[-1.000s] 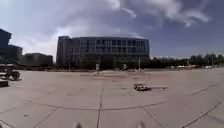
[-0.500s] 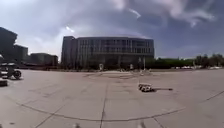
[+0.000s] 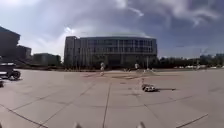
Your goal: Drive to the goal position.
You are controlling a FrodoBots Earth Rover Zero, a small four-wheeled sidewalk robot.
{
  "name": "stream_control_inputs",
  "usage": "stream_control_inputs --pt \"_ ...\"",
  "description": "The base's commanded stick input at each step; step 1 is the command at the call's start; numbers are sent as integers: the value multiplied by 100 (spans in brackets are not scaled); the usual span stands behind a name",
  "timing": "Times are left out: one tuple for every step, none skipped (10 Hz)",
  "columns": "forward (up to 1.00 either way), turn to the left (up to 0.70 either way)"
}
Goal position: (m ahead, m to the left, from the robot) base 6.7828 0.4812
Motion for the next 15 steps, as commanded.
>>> stream_control_inputs --pt "70 9" --pt "70 9" --pt "70 9" --pt "70 9" --pt "70 9" --pt "70 9" --pt "70 7" --pt "70 -5" --pt "70 -4" --pt "70 7" --pt "70 -5" --pt "70 -5" --pt "70 -5" --pt "70 -5" --pt "70 -5"
